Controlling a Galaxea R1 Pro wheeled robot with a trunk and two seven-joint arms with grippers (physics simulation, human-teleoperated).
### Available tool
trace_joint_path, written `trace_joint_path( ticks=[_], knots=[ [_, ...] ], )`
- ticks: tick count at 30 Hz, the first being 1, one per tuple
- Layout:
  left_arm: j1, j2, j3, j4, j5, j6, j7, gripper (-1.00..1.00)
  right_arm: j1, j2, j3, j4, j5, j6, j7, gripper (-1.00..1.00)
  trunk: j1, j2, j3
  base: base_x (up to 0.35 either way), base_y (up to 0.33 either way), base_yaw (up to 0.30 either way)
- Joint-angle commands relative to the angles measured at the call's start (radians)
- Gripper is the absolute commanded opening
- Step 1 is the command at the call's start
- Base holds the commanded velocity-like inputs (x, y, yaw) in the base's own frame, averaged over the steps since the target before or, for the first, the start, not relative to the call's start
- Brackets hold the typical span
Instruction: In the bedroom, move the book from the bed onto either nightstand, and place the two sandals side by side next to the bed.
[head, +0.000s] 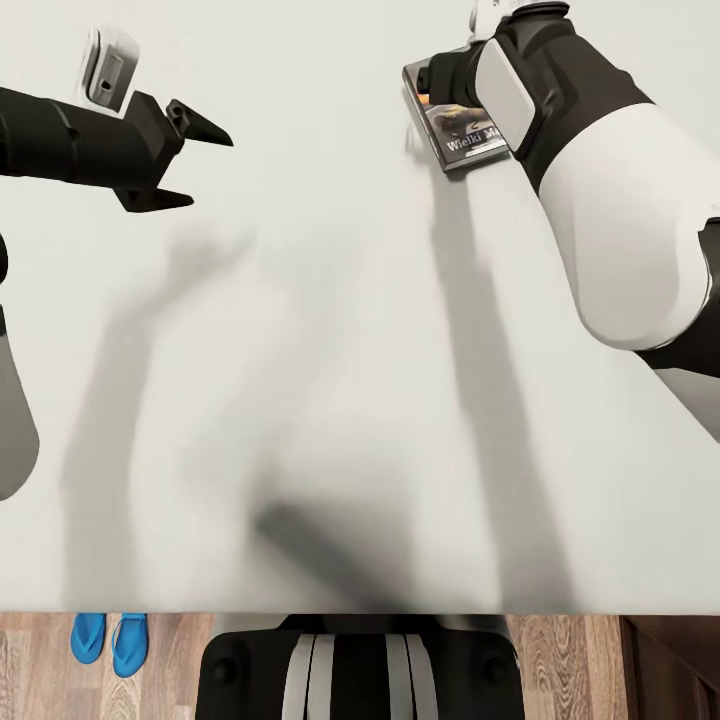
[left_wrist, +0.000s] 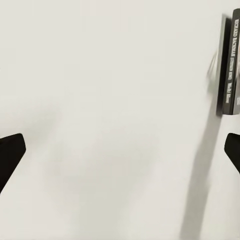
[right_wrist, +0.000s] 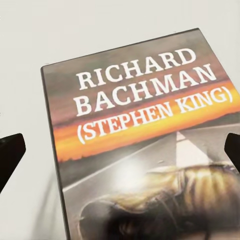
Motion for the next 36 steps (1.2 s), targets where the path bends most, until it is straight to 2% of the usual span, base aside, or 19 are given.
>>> trace_joint_path(
  ticks=[1,15,27,36],
  knots=[
    [-0.001,0.001,0.000,0.000,0.006,0.008,0.008,1.00,0.000,0.001,-0.005,-0.001,0.005,0.005,-0.001,1.00,0.000,0.000,0.000,0.000,0.000,0.000],
    [0.003,0.001,-0.001,0.000,0.006,0.011,0.007,1.00,0.001,-0.006,-0.005,0.002,0.009,0.005,-0.001,1.00,0.000,0.000,0.000,0.000,0.000,0.000],
    [0.004,0.002,-0.003,0.000,0.006,0.011,0.007,1.00,0.000,-0.037,-0.006,0.007,0.012,0.004,-0.001,1.00,0.000,0.000,0.000,0.000,0.000,0.000],
    [0.005,0.002,-0.004,0.000,0.007,0.011,0.006,1.00,0.002,-0.046,-0.006,0.026,0.013,0.004,-0.001,1.00,0.000,0.000,0.000,0.000,0.000,0.000]
  ],
)
